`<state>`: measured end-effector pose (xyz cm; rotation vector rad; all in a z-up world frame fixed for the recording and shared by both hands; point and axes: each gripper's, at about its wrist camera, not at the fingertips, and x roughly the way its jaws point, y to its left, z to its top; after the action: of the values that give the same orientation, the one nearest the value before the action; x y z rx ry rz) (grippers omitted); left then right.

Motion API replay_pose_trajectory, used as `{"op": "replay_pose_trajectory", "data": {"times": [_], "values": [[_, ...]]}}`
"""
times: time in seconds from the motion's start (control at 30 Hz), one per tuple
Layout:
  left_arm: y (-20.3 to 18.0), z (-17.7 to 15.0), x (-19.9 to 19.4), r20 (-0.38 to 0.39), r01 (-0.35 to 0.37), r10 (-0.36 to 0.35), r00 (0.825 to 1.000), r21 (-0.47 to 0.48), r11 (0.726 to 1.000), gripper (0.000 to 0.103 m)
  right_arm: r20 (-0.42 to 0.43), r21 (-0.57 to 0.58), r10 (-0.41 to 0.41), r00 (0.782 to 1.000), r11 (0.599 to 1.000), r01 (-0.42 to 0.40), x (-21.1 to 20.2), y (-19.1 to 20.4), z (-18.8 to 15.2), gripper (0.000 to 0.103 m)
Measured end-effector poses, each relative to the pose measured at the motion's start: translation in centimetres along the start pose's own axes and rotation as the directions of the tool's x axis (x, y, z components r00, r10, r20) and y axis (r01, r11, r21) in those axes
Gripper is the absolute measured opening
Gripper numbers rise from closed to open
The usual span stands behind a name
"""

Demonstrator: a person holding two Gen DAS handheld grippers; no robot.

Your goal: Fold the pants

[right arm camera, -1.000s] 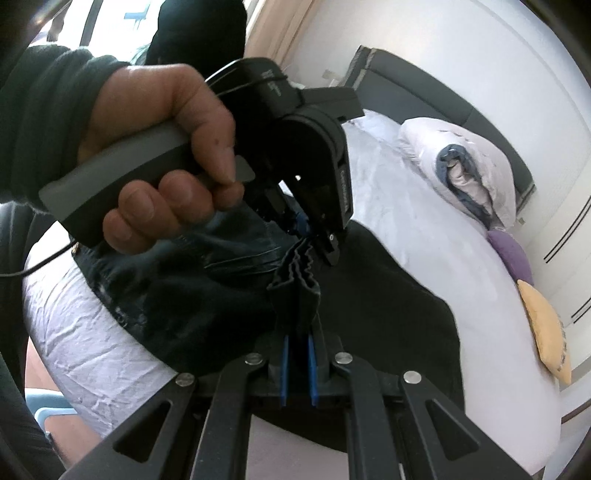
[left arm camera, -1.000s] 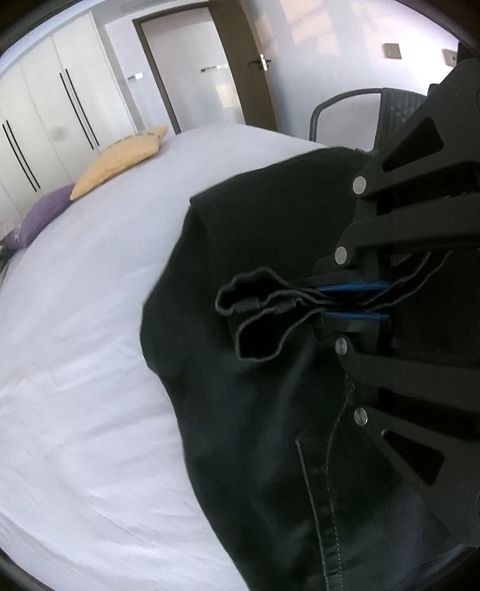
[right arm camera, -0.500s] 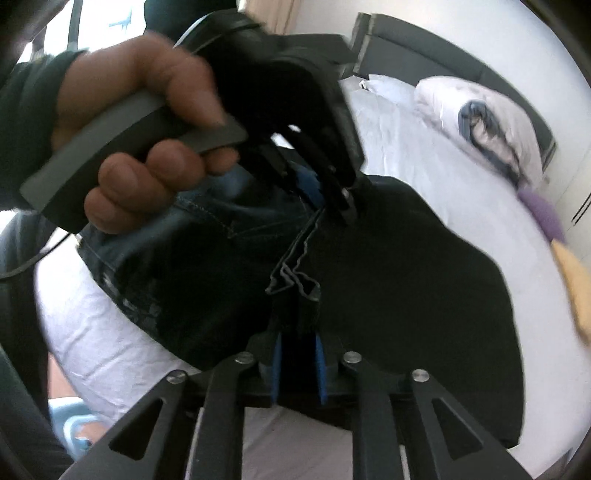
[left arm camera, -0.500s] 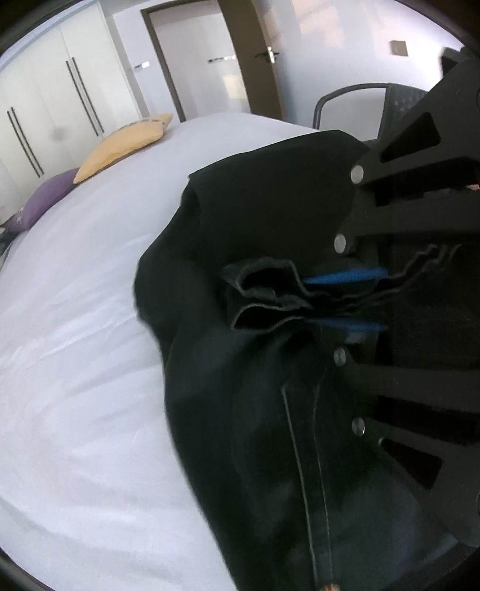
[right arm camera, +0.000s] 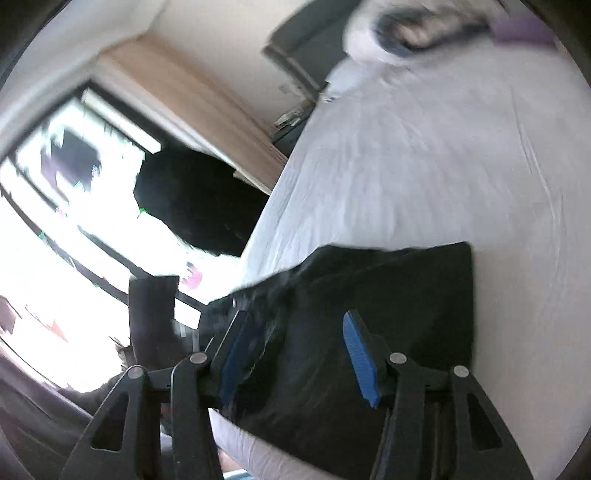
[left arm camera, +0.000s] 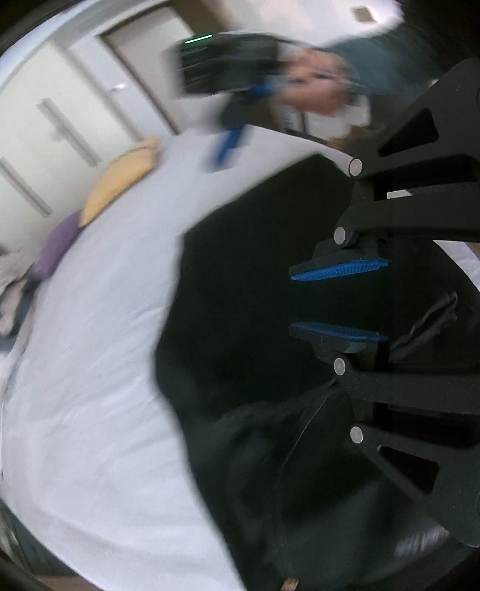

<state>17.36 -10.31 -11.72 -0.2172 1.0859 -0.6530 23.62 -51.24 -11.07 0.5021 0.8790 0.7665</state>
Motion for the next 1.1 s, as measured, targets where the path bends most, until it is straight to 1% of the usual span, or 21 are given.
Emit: {"op": "replay_pose_trajectory", "data": {"times": [0.1,0.13,0.2,0.23,0.3,0.37,0.47,0.53,0.57,0.6,0.67,0.73,0.77,0.8,0.83,0.87,0.9,0.93,0.97,1.03,1.1], "values": [[0.4,-1.6,2.7,-0.059,-0.01,0.009,0.998,-0.022,1.0,0.022,-0.01,0.125,0.05,0.999,0.991,-0.048,1.6,-5.3,2.2,0.056],[0.7,-1.9,2.8,-0.041,0.004,-0.006,0.999,-0.029,1.0,0.022,-0.025,0.16,0.067,0.997,0.985,-0.062,2.3,-6.6,2.1,0.056],[1.2,-2.1,2.7,-0.023,0.031,-0.032,0.999,-0.036,0.999,0.022,-0.072,0.209,0.049,0.996,0.977,-0.033,4.1,-9.0,1.8,0.055],[1.4,-2.2,2.6,-0.022,0.038,-0.039,0.999,-0.039,0.999,0.022,-0.103,0.239,0.055,0.993,0.971,-0.029,5.1,-10.2,1.2,0.045],[1.9,-2.2,2.7,-0.016,0.056,-0.057,0.998,-0.045,0.997,0.022,-0.105,0.258,0.068,0.992,0.965,-0.039,5.4,-11.3,0.4,0.033],[2.2,-2.1,2.8,-0.005,0.066,-0.067,0.998,-0.048,0.997,0.022,-0.092,0.269,0.105,0.99,0.96,-0.076,4.5,-11.2,-0.4,0.033],[2.1,-1.8,3.1,0.014,0.069,-0.068,0.998,-0.048,0.996,0.022,-0.175,0.2,0.115,0.978,0.977,-0.079,3.9,-8.8,-3.0,0.034],[2.2,-1.8,3.0,0.024,0.075,-0.073,0.997,-0.052,0.996,0.022,-0.25,0.149,0.117,0.961,0.985,-0.082,3.4,-6.7,-5.7,0.035],[2.5,-2.2,2.5,0.027,0.075,-0.074,0.997,-0.054,0.996,0.022,-0.264,0.127,0.106,0.959,0.989,-0.075,3.0,-6.0,-6.7,0.035],[2.5,-2.3,2.2,0.03,0.07,-0.068,0.997,-0.058,0.996,0.022,-0.255,0.113,0.085,0.963,0.992,-0.058,2.3,-5.3,-7.8,0.035],[3.2,-3.1,0.7,0.038,0.052,-0.05,0.998,-0.064,0.997,0.022,-0.211,0.139,0.088,0.973,0.988,-0.06,0.6,-4.5,-9.1,0.036],[2.5,-3.6,-0.8,0.058,0.03,-0.026,0.998,-0.061,0.998,0.023,-0.151,0.137,0.081,0.985,0.989,-0.06,-1.3,-3.1,-10.0,0.048],[2.1,-4.1,-2.0,0.082,0.011,-0.007,0.997,-0.054,0.998,0.028,-0.11,0.131,0.088,0.99,0.989,-0.074,-2.3,-2.0,-10.7,0.05],[1.9,-4.8,-3.3,0.113,0.0,0.006,0.994,-0.053,0.999,0.036,-0.084,0.129,0.098,0.992,0.988,-0.087,-2.7,-1.4,-11.1,0.05],[2.0,-5.6,-4.9,0.149,-0.004,0.014,0.989,-0.067,0.998,0.072,-0.048,0.124,0.111,0.993,0.987,-0.105,-3.1,-0.6,-11.3,0.05],[1.9,-6.5,-6.4,0.191,-0.006,0.023,0.981,-0.087,0.996,0.098,-0.018,0.118,0.119,0.993,0.986,-0.116,-3.2,0.2,-11.4,0.05],[2.1,-7.9,-8.3,0.273,-0.012,0.045,0.961,-0.121,0.993,0.101,-0.001,0.115,0.124,0.992,0.986,-0.123,-3.2,0.6,-11.2,0.05],[2.5,-9.2,-10.1,0.334,-0.014,0.066,0.94,-0.154,0.988,0.101,0.02,0.111,0.134,0.991,0.985,-0.135,-2.9,1.2,-11.0,0.05],[3.2,-10.3,-11.3,0.353,-0.014,0.077,0.932,-0.178,0.984,0.101,0.038,0.107,0.146,0.989,0.983,-0.149,-2.4,1.9,-10.7,0.05],[4.4,-12.3,-13.4,0.381,0.001,0.103,0.919,-0.264,0.964,0.101,0.061,0.111,0.154,0.986,0.981,-0.16,-1.7,2.4,-9.7,0.05],[6.1,-14.7,-15.9,0.441,0.036,0.134,0.888,-0.357,0.933,0.101,0.074,0.126,0.176,0.982,0.975,-0.184,0.2,3.1,-8.5,0.05]]}}
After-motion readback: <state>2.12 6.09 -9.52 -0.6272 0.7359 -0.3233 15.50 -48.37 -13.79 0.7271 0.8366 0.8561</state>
